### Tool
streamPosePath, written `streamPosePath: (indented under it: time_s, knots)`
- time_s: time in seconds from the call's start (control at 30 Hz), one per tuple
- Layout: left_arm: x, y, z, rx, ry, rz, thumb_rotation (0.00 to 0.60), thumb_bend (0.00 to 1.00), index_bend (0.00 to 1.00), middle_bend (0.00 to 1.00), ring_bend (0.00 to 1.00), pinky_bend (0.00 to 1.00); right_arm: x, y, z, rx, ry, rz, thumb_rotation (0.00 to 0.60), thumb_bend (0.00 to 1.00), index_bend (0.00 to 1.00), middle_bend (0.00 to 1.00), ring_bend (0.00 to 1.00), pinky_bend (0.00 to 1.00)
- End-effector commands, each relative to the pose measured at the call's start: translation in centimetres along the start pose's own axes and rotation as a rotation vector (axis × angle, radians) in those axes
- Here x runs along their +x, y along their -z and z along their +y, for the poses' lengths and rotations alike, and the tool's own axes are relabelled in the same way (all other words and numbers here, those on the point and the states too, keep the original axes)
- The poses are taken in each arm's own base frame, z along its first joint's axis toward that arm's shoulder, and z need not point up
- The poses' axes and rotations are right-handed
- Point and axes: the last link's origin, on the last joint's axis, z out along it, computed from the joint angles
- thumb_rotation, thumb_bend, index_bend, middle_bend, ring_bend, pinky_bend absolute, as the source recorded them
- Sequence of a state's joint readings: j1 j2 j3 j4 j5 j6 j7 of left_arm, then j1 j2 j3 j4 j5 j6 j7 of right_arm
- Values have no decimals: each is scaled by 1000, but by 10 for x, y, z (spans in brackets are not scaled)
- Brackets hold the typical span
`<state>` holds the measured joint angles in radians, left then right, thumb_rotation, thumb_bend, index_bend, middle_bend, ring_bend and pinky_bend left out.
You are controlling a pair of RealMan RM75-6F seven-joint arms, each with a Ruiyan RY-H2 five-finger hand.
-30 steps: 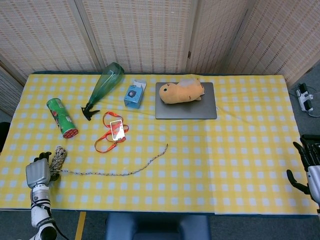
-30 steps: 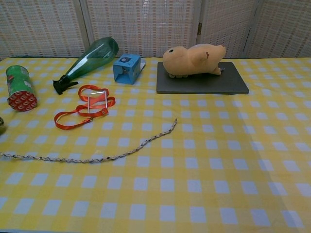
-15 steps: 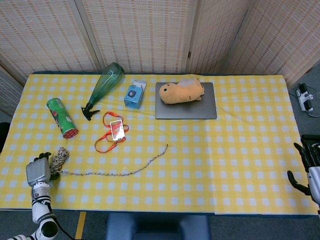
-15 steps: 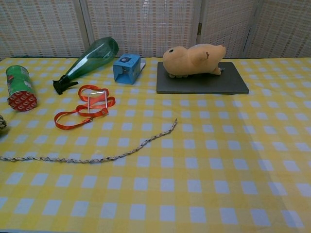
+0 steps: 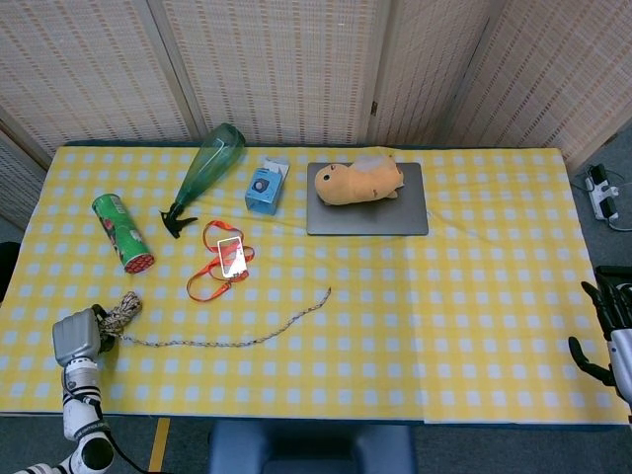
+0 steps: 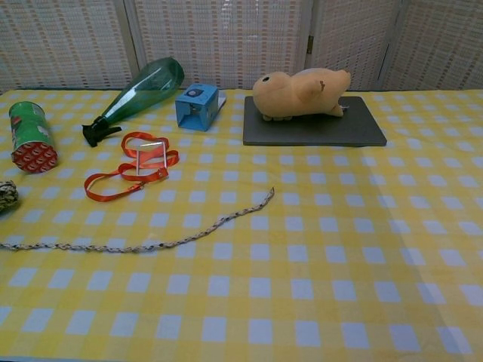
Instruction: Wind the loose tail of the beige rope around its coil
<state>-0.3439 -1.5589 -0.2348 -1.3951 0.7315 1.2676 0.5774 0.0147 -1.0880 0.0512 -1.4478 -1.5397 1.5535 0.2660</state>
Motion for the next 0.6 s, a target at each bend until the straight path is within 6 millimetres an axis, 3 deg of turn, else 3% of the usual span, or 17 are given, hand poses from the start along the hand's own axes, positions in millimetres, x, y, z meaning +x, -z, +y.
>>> streamPosePath:
  time_s: [0.03, 0.23, 0.43, 0.53, 0.6]
  knots:
    - [5, 1, 1, -20, 21, 35, 600, 476, 599, 588, 591, 701, 1, 0, 0, 0, 2, 5, 600, 450, 0, 0, 71, 0]
    - [22, 9, 9, -104, 61, 107, 600, 501, 622, 610, 612, 702, 7, -2, -5, 24, 9, 13, 600, 450, 0, 0, 71, 0]
    - [43, 23, 28, -203, 78, 165, 600, 503, 626, 615, 617, 702, 8, -18, -34, 145, 34, -38, 600, 450, 6, 28, 107, 10]
    - [52, 30, 37, -239, 83, 184, 600, 503, 626, 615, 617, 702, 5, -31, -58, 223, 56, -75, 600, 449, 70, 55, 122, 28]
    - [53, 31, 37, -238, 82, 182, 600, 502, 627, 615, 617, 702, 6, -32, -60, 216, 61, -81, 600, 450, 137, 66, 128, 33]
